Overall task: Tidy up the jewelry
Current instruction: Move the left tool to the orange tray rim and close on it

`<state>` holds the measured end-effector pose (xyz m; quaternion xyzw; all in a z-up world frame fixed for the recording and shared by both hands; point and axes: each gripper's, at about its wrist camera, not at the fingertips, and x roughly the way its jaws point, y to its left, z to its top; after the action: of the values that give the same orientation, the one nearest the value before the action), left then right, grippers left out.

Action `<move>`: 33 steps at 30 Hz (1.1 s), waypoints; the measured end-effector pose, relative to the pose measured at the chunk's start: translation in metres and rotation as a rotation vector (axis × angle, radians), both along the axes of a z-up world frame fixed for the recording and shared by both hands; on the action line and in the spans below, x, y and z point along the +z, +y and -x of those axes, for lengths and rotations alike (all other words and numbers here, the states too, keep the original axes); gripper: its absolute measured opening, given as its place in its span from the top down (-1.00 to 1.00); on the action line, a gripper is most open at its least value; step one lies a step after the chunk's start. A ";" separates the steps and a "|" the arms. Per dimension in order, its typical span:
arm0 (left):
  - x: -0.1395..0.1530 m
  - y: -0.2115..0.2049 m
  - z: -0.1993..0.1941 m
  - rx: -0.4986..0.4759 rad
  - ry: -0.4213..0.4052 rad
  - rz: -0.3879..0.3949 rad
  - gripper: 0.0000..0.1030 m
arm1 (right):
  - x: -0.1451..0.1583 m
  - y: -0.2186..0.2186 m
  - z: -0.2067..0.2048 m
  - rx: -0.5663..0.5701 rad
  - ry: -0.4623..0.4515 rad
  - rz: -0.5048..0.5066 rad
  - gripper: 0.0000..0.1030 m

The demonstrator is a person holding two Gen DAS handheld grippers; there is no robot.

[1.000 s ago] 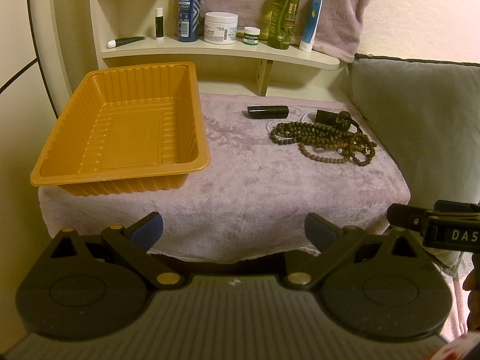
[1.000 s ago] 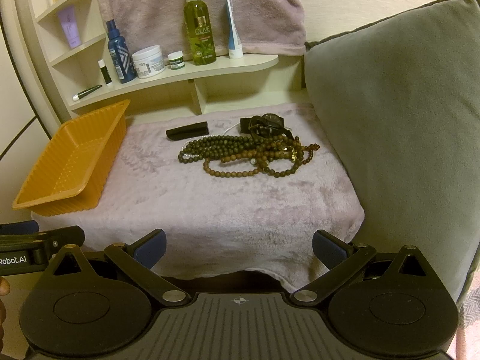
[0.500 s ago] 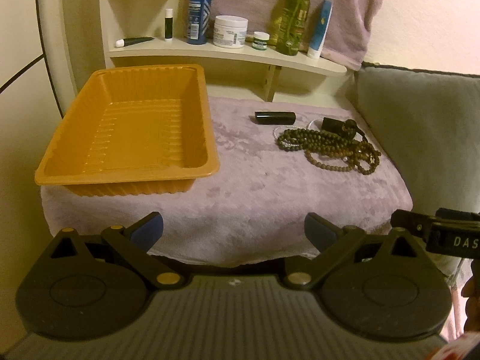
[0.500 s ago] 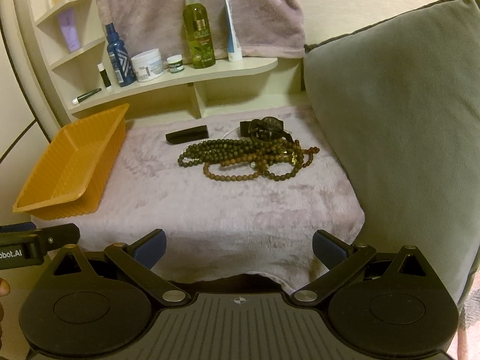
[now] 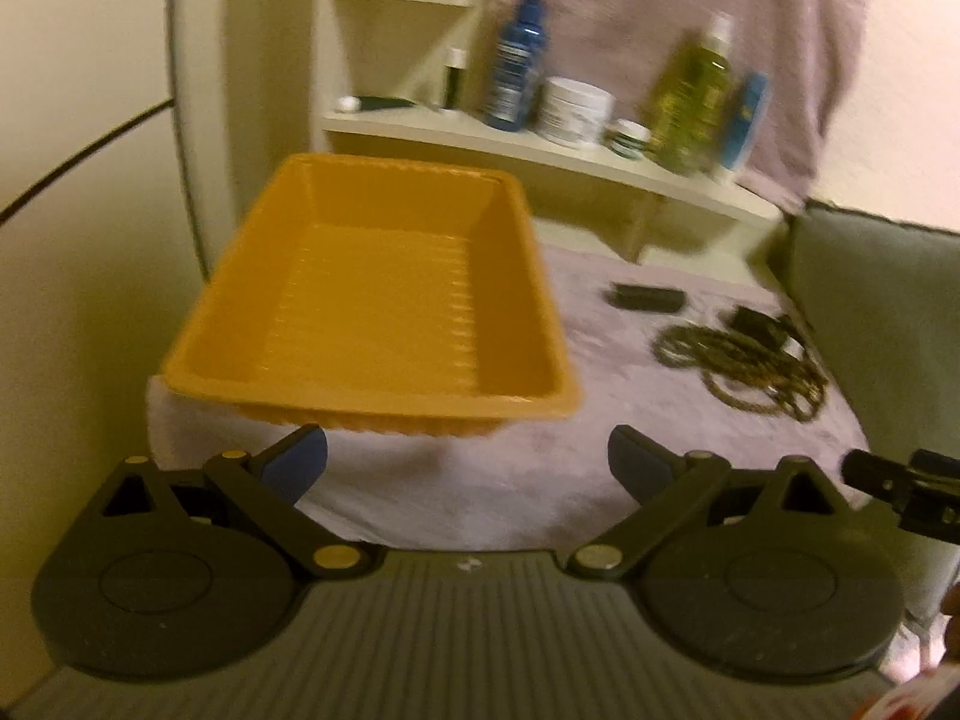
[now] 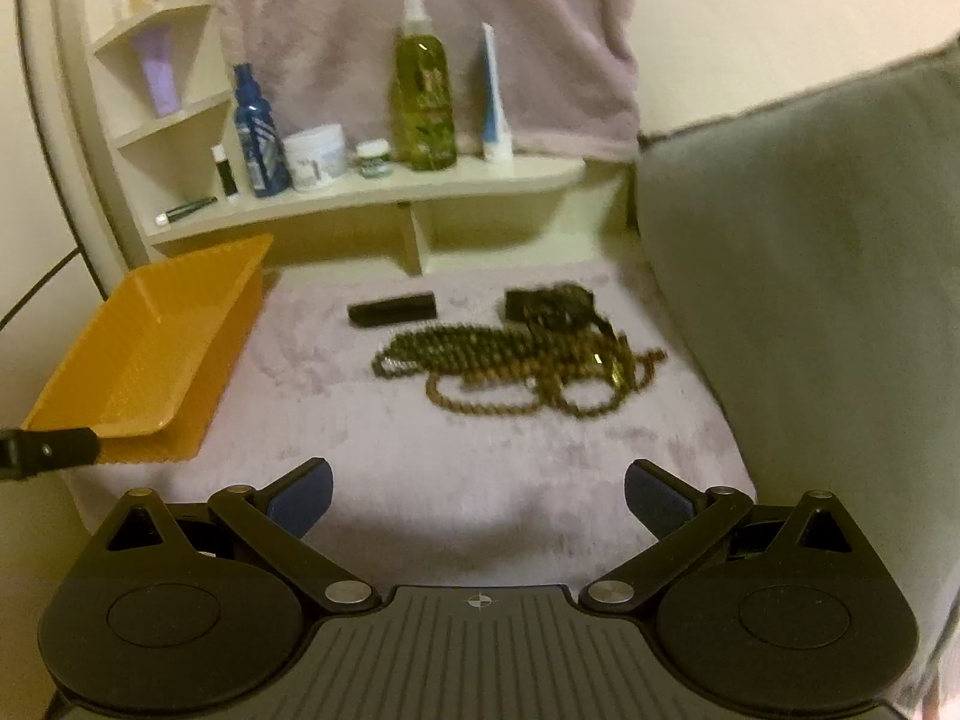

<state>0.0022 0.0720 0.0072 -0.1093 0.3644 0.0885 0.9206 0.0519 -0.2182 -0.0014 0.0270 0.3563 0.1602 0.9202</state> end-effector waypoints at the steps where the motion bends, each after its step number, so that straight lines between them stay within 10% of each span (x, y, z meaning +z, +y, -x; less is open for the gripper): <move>1: 0.000 0.007 0.000 0.013 -0.002 -0.005 -0.87 | 0.000 0.003 -0.001 0.016 -0.020 0.010 -0.99; 12: -0.013 0.090 -0.002 0.179 -0.049 -0.054 -0.66 | -0.004 0.023 -0.019 0.035 -0.032 0.015 -0.99; 33: -0.062 0.142 -0.031 0.171 -0.080 0.150 0.36 | -0.026 0.051 -0.053 0.020 0.038 0.080 -0.99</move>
<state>0.0329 0.2140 -0.0552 -0.2122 0.3223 0.1349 0.9126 0.1046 -0.1670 -0.0271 -0.0103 0.3801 0.1544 0.9119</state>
